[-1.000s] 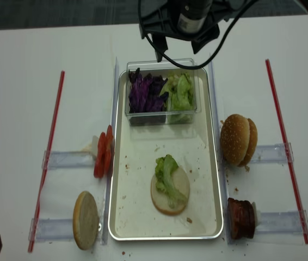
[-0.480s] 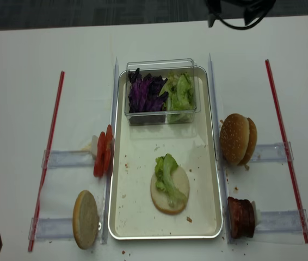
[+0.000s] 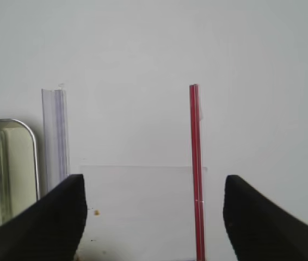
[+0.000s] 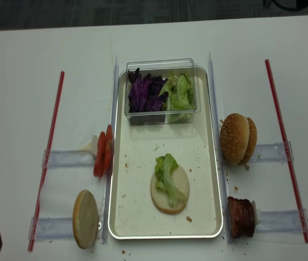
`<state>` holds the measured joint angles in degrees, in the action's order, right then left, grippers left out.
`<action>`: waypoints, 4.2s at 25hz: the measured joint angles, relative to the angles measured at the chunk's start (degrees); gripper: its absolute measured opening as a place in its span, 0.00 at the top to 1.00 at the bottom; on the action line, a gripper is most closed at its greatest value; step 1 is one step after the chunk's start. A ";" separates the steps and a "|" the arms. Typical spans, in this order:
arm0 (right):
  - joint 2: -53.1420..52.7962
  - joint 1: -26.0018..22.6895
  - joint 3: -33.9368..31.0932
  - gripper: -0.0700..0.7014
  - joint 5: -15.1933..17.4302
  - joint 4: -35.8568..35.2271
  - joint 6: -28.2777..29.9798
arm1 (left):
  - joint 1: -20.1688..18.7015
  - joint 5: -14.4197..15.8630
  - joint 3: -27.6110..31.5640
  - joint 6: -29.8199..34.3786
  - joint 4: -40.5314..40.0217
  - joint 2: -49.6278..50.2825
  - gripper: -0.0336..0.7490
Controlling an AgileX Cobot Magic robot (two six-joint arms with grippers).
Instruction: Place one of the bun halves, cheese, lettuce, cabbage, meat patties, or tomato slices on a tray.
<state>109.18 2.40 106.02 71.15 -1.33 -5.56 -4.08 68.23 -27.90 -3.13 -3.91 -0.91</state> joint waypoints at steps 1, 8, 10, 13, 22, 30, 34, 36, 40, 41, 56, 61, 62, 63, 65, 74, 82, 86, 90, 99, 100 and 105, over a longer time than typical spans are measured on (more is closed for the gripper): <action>0.00 -0.47 0.00 0.23 0.00 0.00 0.53 | 0.00 0.00 0.00 0.00 0.00 0.00 0.27; 0.00 -1.03 0.00 0.23 0.00 1.92 0.89 | 0.00 0.00 0.00 0.00 0.00 0.00 0.27; 0.00 -1.03 0.00 0.23 0.00 2.04 0.92 | 0.00 0.00 0.00 0.00 0.00 0.00 0.27; 0.00 -1.03 0.00 0.23 0.00 2.50 1.06 | 0.00 0.00 0.00 0.00 0.00 0.00 0.27; -0.68 -1.03 -0.41 0.28 0.00 1.33 1.06 | 0.00 0.00 0.00 0.00 0.00 0.00 0.27; -11.30 -1.03 -12.71 0.28 0.00 0.27 1.06 | 0.00 0.00 0.00 0.00 0.00 0.00 0.27; -19.88 -1.03 -21.36 0.28 0.00 -0.99 1.06 | 0.00 0.00 0.00 0.00 0.00 0.00 0.27; -24.53 -1.03 -25.31 0.28 0.12 -1.53 1.15 | 0.00 0.00 0.00 0.00 0.00 0.00 0.27; -34.08 -1.03 -32.15 0.29 0.25 -1.62 2.23 | 0.00 0.00 0.00 0.00 0.00 0.00 0.27; -36.52 -1.03 -33.73 0.29 0.25 -1.62 2.56 | 0.00 0.00 0.00 0.00 0.00 0.00 0.27; -68.59 -1.03 -46.55 0.29 1.34 -1.40 8.56 | 0.00 0.00 0.00 0.00 0.00 0.00 0.27; -77.38 -1.03 -52.67 0.32 1.57 -1.40 8.65 | 0.00 0.00 0.00 0.00 0.00 0.00 0.27; -79.13 -1.03 -54.09 0.33 1.57 -1.40 8.52 | 0.00 0.00 0.00 0.00 0.00 0.00 0.27; -80.81 -1.03 -55.41 0.34 1.82 -1.40 8.27 | 0.00 0.00 0.00 0.00 0.00 0.00 0.27; -83.86 -1.03 -57.66 0.36 1.80 -1.40 7.91 | 0.00 0.00 0.00 0.00 0.00 0.00 0.27; -97.82 -1.03 -65.33 0.38 1.97 -1.33 7.78 | 0.00 0.00 0.00 0.00 0.00 0.00 0.27; -108.45 -1.03 -70.44 0.38 2.25 0.13 8.59 | 0.00 0.00 0.00 0.00 0.00 0.00 0.27; -110.19 -1.03 -73.02 0.38 2.53 0.35 8.59 | 0.00 0.00 0.00 0.00 0.00 0.00 0.27; -110.19 -1.03 -75.75 0.38 2.40 0.59 8.87 | 0.00 0.00 0.00 0.00 0.00 0.00 0.27; -110.19 -1.03 -76.34 0.42 -0.01 0.59 9.28 | 0.00 0.00 0.00 0.00 0.00 0.00 0.27; -110.19 -1.03 -76.49 0.42 -0.60 0.59 9.28 | 0.00 0.00 0.00 0.00 0.00 0.00 0.27; -110.19 -1.03 -78.17 0.42 -4.81 0.59 9.06 | 0.00 0.00 0.00 0.00 0.00 0.00 0.27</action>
<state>-1.01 1.38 27.85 66.34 -0.74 3.50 -4.08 68.23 -27.90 -3.13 -3.91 -0.91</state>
